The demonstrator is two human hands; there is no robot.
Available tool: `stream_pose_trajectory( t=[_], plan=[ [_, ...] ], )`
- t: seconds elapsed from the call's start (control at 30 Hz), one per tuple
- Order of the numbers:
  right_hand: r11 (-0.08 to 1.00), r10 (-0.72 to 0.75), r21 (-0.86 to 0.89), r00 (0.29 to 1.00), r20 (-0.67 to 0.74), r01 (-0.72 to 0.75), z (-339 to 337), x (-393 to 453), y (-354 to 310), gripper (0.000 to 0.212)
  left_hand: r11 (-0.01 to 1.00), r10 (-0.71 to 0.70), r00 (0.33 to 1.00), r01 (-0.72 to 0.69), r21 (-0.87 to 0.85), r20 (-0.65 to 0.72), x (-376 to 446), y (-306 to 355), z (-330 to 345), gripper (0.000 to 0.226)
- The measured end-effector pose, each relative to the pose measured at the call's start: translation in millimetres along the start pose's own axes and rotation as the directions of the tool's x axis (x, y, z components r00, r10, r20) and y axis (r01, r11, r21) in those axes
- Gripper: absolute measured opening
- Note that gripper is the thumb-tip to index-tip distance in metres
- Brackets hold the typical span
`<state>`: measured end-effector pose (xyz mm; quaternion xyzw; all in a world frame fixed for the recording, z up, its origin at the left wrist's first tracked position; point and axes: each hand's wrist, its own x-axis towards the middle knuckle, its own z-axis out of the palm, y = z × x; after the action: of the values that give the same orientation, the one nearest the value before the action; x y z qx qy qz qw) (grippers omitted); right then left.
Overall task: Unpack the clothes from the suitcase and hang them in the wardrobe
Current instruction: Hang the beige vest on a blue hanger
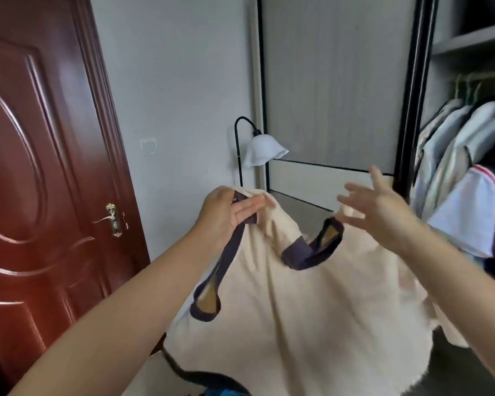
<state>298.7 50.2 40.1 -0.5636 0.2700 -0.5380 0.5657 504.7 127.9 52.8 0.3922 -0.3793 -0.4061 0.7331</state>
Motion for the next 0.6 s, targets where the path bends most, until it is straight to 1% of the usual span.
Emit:
stream_pose_trajectory(
  t=[0.07, 0.1, 0.17, 0.2, 0.27, 0.3, 0.33, 0.4, 0.43, 0.47, 0.53, 0.6],
  plan=[
    [0.976, 0.028, -0.219, 0.981, 0.194, 0.015, 1, -18, 23, 0.071, 0.997, 0.016, 0.996, -0.023, 0.073, 0.092, 1, 7, 13, 0.034],
    [0.966, 0.068, -0.26, 0.954, 0.292, 0.011, 5, -25, 32, 0.075, 0.99, 0.014, 0.992, -0.031, 0.135, 0.127, 0, 7, 19, 0.034],
    [0.969, 0.12, -0.246, 0.895, 0.429, -0.011, 15, -33, 43, 0.072, 0.968, 0.011, 0.987, -0.051, 0.247, 0.162, 0, 6, 29, 0.032],
    [0.975, 0.132, -0.219, 0.879, 0.459, -0.032, 20, -35, 45, 0.075, 0.958, 0.017, 0.988, -0.059, 0.28, 0.153, 1, 6, 32, 0.031],
    [0.987, 0.131, -0.14, 0.877, 0.463, -0.074, 29, -35, 45, 0.096, 0.939, 0.045, 0.994, -0.078, 0.336, 0.104, 5, 10, 33, 0.028],
    [0.99, 0.111, -0.127, 0.877, 0.468, -0.058, 33, -36, 45, 0.1, 0.933, 0.066, 0.995, -0.089, 0.348, 0.076, 7, 14, 32, 0.028],
    [0.988, 0.098, -0.152, 0.876, 0.472, -0.029, 38, -36, 44, 0.094, 0.931, 0.087, 0.995, -0.101, 0.351, 0.056, 9, 17, 30, 0.029],
    [0.976, 0.065, -0.211, 0.859, 0.508, 0.05, 48, -41, 43, 0.062, 0.931, 0.11, 0.993, -0.119, 0.344, 0.045, 11, 23, 26, 0.032],
    [0.968, 0.046, -0.233, 0.848, 0.528, 0.092, 53, -41, 43, 0.049, 0.934, 0.116, 0.992, -0.126, 0.333, 0.048, 9, 27, 25, 0.033],
    [0.961, 0.037, -0.249, 0.84, 0.541, 0.119, 58, -43, 43, 0.042, 0.939, 0.119, 0.992, -0.129, 0.32, 0.05, 8, 29, 24, 0.034],
    [0.955, 0.032, -0.262, 0.831, 0.555, 0.138, 68, -41, 44, 0.039, 0.947, 0.12, 0.992, -0.125, 0.296, 0.037, 6, 37, 19, 0.036],
    [0.952, 0.036, -0.278, 0.852, 0.522, 0.131, 79, -39, 47, 0.039, 0.946, 0.124, 0.992, -0.123, 0.299, 0.016, 4, 41, 13, 0.037]
  ],
)
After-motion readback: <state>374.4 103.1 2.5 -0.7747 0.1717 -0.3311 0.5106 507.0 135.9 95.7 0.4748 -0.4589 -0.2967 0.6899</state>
